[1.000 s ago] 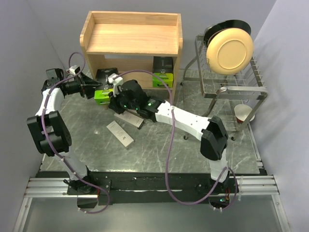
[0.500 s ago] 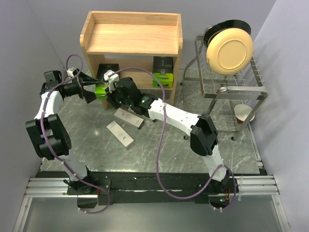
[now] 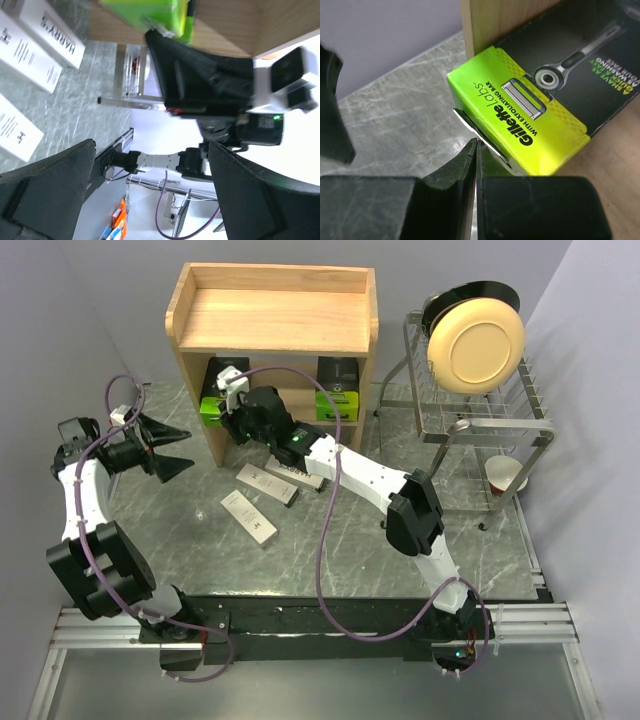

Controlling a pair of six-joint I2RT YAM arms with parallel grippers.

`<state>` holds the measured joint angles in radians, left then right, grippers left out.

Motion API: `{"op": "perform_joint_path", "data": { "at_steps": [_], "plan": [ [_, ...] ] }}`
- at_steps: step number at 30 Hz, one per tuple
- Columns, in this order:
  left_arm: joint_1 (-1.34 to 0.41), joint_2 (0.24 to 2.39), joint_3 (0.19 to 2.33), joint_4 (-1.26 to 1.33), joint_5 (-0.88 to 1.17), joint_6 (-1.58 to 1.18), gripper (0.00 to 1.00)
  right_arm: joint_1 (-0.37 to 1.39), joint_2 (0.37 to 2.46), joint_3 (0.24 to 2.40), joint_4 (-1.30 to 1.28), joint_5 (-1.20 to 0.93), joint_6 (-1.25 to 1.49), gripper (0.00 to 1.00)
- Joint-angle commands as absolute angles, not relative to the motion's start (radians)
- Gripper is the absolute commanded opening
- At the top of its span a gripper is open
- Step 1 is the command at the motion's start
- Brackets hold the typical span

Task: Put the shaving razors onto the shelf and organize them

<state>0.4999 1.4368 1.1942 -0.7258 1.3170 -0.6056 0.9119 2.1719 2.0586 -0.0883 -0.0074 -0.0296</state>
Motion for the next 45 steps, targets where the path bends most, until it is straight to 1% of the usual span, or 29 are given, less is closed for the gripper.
{"op": "perform_joint_path", "data": {
  "at_steps": [1,4,10,15,26,30,34,35,36,37,38,43,45],
  "plan": [
    [0.503,1.378,1.157,-0.773,1.263,-0.534,1.0,0.914,2.149,2.083,-0.034,-0.022,-0.044,0.1],
    [0.502,1.381,1.154,-0.77,1.252,-0.534,1.0,0.919,2.129,2.046,-0.015,0.021,-0.049,0.1],
    [0.506,1.381,1.16,-0.745,1.243,-0.551,0.99,0.922,2.183,2.103,-0.002,0.106,-0.083,0.09],
    [0.514,1.361,1.132,-0.755,1.241,-0.546,1.0,0.928,2.213,2.135,-0.002,0.124,-0.104,0.09],
    [0.514,1.328,1.078,-0.718,1.232,-0.575,0.99,0.953,2.238,2.145,0.043,0.166,-0.129,0.13],
    [0.517,1.325,1.075,-0.71,1.224,-0.577,0.99,0.963,2.203,2.128,0.031,0.15,-0.141,0.14],
    [0.522,1.333,1.101,-0.719,1.223,-0.558,1.0,0.982,2.093,2.025,0.012,0.132,-0.121,0.14],
    [0.52,1.338,1.104,-0.721,1.223,-0.554,0.99,0.98,2.067,2.005,0.009,0.147,-0.094,0.13],
    [0.52,1.339,1.108,-0.719,1.226,-0.554,0.99,0.982,2.028,1.988,0.008,0.169,-0.083,0.06],
    [0.522,1.342,1.108,-0.718,1.227,-0.555,1.0,0.98,2.013,1.964,0.008,0.193,-0.08,0.02],
    [0.522,1.344,1.108,-0.712,1.23,-0.557,0.99,0.98,1.996,1.948,0.009,0.213,-0.096,0.0],
    [0.526,1.344,1.091,-0.7,1.23,-0.557,0.99,0.977,1.944,1.867,0.087,0.372,-0.195,0.0],
    [0.526,1.341,1.077,-0.681,1.233,-0.571,1.0,0.977,1.951,1.842,0.171,0.46,-0.27,0.0]
  ]
}}
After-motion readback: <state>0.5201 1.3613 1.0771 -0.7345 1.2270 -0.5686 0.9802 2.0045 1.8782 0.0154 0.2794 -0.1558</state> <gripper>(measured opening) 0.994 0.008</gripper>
